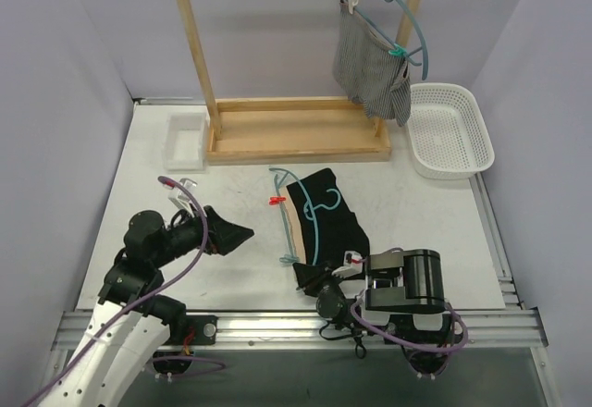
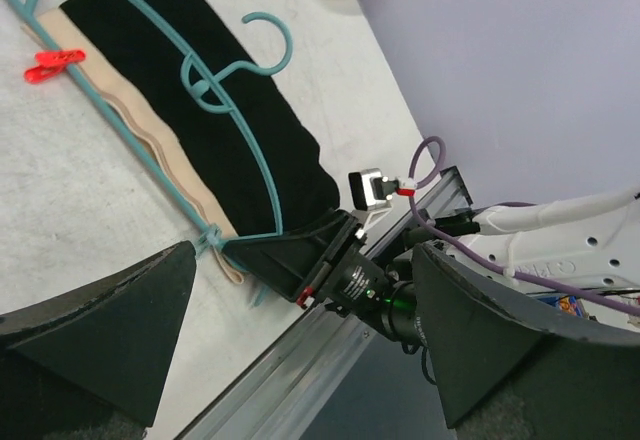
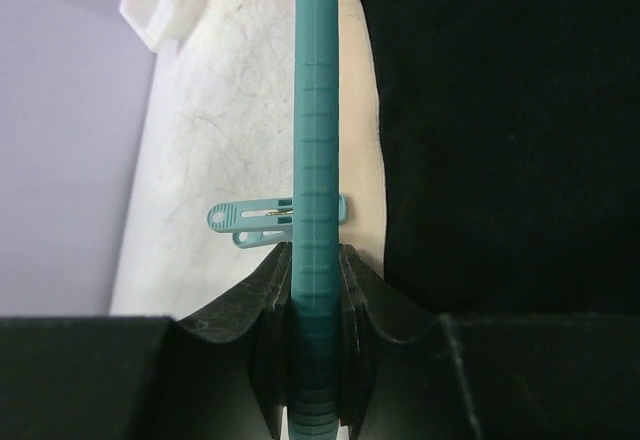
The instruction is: Remove the underwear clipped to the hanger
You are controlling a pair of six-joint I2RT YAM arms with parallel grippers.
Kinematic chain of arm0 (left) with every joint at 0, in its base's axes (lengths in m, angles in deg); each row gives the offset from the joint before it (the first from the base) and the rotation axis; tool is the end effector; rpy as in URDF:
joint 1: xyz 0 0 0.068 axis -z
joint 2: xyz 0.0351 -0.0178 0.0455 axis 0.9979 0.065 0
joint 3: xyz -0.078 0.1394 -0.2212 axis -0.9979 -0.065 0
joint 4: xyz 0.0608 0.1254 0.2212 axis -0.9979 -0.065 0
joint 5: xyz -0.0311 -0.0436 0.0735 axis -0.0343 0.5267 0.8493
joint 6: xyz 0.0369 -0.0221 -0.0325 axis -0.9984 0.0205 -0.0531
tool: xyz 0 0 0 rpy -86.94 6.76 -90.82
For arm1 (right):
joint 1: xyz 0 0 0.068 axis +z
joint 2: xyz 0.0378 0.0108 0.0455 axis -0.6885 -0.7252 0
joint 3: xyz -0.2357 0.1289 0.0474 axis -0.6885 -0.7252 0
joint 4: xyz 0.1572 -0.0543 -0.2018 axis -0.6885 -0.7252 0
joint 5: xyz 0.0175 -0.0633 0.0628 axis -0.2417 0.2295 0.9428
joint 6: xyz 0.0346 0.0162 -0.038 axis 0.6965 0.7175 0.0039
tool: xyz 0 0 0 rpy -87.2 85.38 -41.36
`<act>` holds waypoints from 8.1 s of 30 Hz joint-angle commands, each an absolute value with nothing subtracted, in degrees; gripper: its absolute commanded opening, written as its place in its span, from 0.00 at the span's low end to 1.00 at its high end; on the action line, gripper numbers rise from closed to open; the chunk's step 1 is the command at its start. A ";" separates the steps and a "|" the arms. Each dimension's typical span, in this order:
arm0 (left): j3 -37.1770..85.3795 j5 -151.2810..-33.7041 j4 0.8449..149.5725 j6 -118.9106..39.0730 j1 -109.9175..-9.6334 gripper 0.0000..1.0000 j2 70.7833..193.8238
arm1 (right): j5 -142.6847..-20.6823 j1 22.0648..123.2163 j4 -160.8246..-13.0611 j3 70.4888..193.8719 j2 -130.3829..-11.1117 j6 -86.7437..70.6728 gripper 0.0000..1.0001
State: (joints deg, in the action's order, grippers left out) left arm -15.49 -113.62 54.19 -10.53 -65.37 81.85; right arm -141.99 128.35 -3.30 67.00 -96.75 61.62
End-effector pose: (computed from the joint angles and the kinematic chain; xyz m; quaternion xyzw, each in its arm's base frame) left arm 0.1045 -0.0586 0.2963 0.0281 0.7645 -0.4836 0.4253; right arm 0.0481 0.2183 0.0930 0.2223 0.7223 0.4904 0.4339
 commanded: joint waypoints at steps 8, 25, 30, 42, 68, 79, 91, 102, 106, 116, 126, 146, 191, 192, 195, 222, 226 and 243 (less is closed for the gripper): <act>-14.41 -108.24 51.48 -11.60 -58.60 1.00 96.79 | -132.57 126.66 28.35 59.97 -115.96 65.31 0.32; -10.36 -101.63 47.00 -12.65 -55.25 1.00 98.21 | -135.63 130.53 -81.18 79.73 -56.58 67.86 0.86; -10.80 -101.11 48.32 -12.21 -55.16 1.00 98.73 | -140.47 130.35 -111.95 90.90 -48.38 69.17 0.88; -12.03 -99.27 45.95 -13.26 -55.16 1.00 99.52 | -136.25 128.77 -115.00 88.98 -48.83 73.21 0.86; -12.31 -91.35 55.09 -13.62 -48.84 0.81 121.75 | -84.08 99.42 -33.74 70.43 -56.71 38.68 0.00; -10.63 -91.00 57.11 -13.79 -47.69 0.79 127.12 | -77.81 95.81 -28.78 76.85 -78.41 39.20 0.00; -10.63 -92.23 58.08 -14.06 -46.72 0.44 130.11 | -77.20 94.40 -21.66 74.65 -86.08 40.35 0.00; -7.73 -91.09 51.33 -15.63 -46.64 0.02 126.52 | -77.46 93.44 -23.15 75.09 -86.53 39.64 0.00; -4.14 -86.88 44.12 -17.31 -48.64 0.02 121.16 | -78.43 93.00 -25.17 74.48 -85.21 39.29 0.00; 10.18 -81.51 45.04 -19.86 -73.04 0.02 121.57 | -77.55 92.38 -26.76 74.83 -85.03 37.80 0.00; 15.91 -88.62 71.14 -10.28 -92.33 0.02 137.55 | -76.76 92.38 -27.02 75.88 -83.62 36.22 0.00; 32.97 -88.18 74.69 -12.74 -94.01 0.94 158.42 | -75.61 92.47 -22.98 75.79 -86.70 36.57 0.00; -5.88 -100.93 81.27 -15.11 -65.44 0.94 141.44 | -66.20 77.45 -41.35 94.86 -86.06 25.93 0.00; -5.62 -100.67 81.45 -15.20 -65.53 0.94 141.88 | -66.64 76.83 -41.61 94.95 -87.04 26.19 0.00; -5.09 -99.18 82.42 -15.29 -65.79 0.94 143.90 | -66.91 75.25 -40.74 95.92 -91.35 26.63 0.00; -4.64 -98.47 82.95 -13.18 -69.31 0.94 146.12 | -76.31 71.46 -58.91 98.91 -90.66 19.61 0.00; -10.62 -99.43 82.59 -12.74 -69.31 0.94 139.79 | -80.35 72.43 -62.79 96.54 -84.43 17.94 0.14; -16.43 -100.93 79.70 -11.42 -68.43 0.94 126.95 | -102.85 90.88 -89.24 119.02 -87.04 7.12 0.47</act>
